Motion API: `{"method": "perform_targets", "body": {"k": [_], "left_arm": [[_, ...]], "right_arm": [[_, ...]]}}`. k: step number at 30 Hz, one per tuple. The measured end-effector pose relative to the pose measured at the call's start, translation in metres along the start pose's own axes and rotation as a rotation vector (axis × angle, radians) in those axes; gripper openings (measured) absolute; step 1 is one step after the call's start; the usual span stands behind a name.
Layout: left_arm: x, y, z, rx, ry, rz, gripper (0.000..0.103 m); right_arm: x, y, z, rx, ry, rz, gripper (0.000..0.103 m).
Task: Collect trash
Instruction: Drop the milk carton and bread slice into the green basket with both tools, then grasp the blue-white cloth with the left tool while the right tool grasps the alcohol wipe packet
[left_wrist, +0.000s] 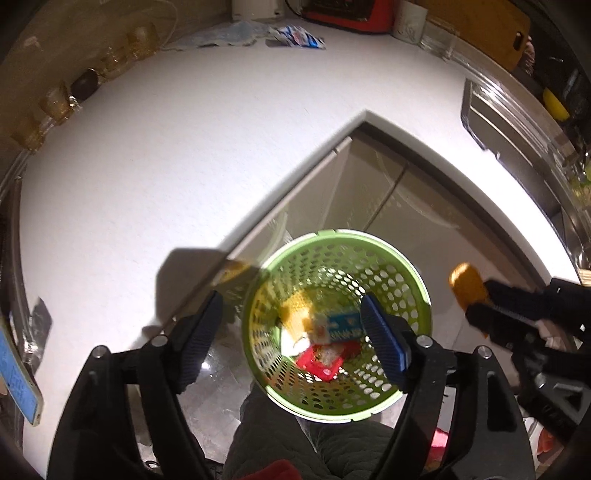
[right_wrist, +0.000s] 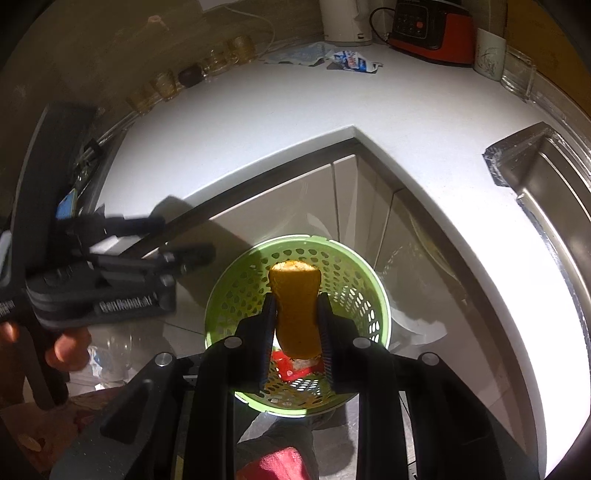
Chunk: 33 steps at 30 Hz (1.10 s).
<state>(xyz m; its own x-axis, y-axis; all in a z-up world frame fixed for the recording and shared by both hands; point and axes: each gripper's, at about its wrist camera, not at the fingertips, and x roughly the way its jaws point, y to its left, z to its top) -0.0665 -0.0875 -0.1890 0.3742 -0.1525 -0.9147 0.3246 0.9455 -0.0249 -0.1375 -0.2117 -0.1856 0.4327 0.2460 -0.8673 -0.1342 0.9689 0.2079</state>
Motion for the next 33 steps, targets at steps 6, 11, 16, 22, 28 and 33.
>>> {"method": "perform_targets", "body": {"k": [6,11,16,22,28,33], "left_arm": [[-0.005,0.026,0.012,-0.040,-0.023,0.017,0.075],[0.001,0.044,0.022,-0.077,-0.017,0.012,0.075],[0.002,0.057,0.044,-0.076,-0.034,0.016,0.077],[0.001,0.070,0.082,-0.072,-0.075,0.017,0.084],[0.005,0.084,0.130,-0.068,-0.111,0.019,0.089],[0.012,0.094,0.178,-0.087,-0.133,0.007,0.093]], "right_arm": [[0.013,0.006,0.001,0.005,0.034,0.010,0.060],[0.016,0.007,0.010,0.009,0.029,0.005,0.065],[0.015,0.006,0.031,0.026,-0.002,-0.002,0.074],[0.016,0.004,0.066,0.026,-0.051,-0.037,0.081],[0.020,-0.002,0.112,0.031,-0.108,-0.082,0.094],[0.023,-0.011,0.154,0.039,-0.158,-0.117,0.100]]}}
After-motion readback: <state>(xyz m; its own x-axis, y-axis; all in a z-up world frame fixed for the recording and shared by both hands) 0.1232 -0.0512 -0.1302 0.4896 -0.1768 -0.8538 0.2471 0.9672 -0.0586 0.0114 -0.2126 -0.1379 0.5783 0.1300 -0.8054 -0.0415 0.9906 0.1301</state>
